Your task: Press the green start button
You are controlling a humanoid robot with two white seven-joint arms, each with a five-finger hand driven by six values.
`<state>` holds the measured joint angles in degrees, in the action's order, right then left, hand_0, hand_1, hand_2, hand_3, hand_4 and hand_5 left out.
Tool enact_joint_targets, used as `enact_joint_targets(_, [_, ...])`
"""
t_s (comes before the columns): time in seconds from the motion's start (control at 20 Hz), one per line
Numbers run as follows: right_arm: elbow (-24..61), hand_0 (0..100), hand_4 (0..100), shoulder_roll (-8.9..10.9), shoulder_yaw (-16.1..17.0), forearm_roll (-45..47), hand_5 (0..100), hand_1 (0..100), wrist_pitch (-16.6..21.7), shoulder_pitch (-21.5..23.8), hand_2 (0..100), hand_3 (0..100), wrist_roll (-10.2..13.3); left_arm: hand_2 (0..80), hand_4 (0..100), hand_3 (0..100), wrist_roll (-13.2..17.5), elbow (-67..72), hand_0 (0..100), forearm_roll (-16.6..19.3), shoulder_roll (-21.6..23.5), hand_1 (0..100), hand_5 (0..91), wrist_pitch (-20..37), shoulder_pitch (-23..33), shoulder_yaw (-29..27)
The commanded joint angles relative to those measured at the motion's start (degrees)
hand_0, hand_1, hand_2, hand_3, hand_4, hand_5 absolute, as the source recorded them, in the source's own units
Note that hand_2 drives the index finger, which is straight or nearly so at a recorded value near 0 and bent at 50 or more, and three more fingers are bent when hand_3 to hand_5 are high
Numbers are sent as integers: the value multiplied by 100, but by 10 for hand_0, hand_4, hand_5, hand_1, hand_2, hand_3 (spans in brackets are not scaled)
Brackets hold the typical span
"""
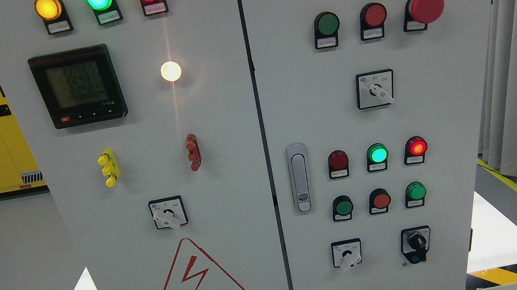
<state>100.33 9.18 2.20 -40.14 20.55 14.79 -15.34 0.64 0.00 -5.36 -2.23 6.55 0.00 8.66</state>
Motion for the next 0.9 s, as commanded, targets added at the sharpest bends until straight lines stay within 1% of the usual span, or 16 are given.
enact_joint_targets(0.0, [1217, 308, 660, -13, 71, -599, 545, 591, 71, -775, 0, 631, 14, 0, 0, 0, 7, -141, 120, 0, -278, 556, 0, -5, -149, 4])
enact_joint_targets(0.2, [1217, 315, 726, -13, 70, -872, 627, 601, 89, -1311, 0, 735, 14, 0, 0, 0, 15, -141, 120, 0, -357, 556, 0, -5, -149, 4])
enact_joint_targets(0.25, [1217, 315, 729, -13, 70, -890, 631, 603, 89, -1391, 0, 735, 14, 0, 0, 0, 15, -141, 120, 0, -375, 556, 0, -5, -149, 4])
enact_joint_targets(0.3, [1217, 309, 772, -13, 62, -899, 679, 612, 89, -1479, 0, 765, 5, 0, 0, 0, 15, -141, 120, 0, -375, 556, 0, 4, -149, 13])
enact_joint_targets(0.35, [1217, 307, 785, -13, 62, -925, 701, 620, 89, -1566, 0, 777, 13, 0, 0, 0, 15, -150, 120, 0, -375, 556, 0, 4, -149, 13])
enact_joint_targets(0.55, [1173, 322, 804, 31, 35, -1057, 740, 629, 89, -2032, 0, 780, -4, 0, 0, 0, 15, -150, 120, 9, -375, 556, 0, 4, -149, 13])
enact_joint_targets(0.7, [1025, 317, 814, 22, -26, -1258, 774, 643, 89, -2366, 0, 783, -39, 0, 0, 0, 15, -158, 120, 9, -384, 556, 0, 4, -149, 22])
enact_joint_targets(0.8, [893, 327, 817, 4, -105, -1364, 784, 646, 89, -2551, 0, 781, -170, 0, 0, 0, 15, -158, 120, 9, -384, 556, 0, 4, -149, 22])
enact_joint_targets(0.85, [848, 329, 818, -4, -123, -1373, 785, 647, 89, -2604, 0, 781, -197, 0, 0, 0, 15, -158, 120, 9, -384, 556, 0, -5, -149, 22])
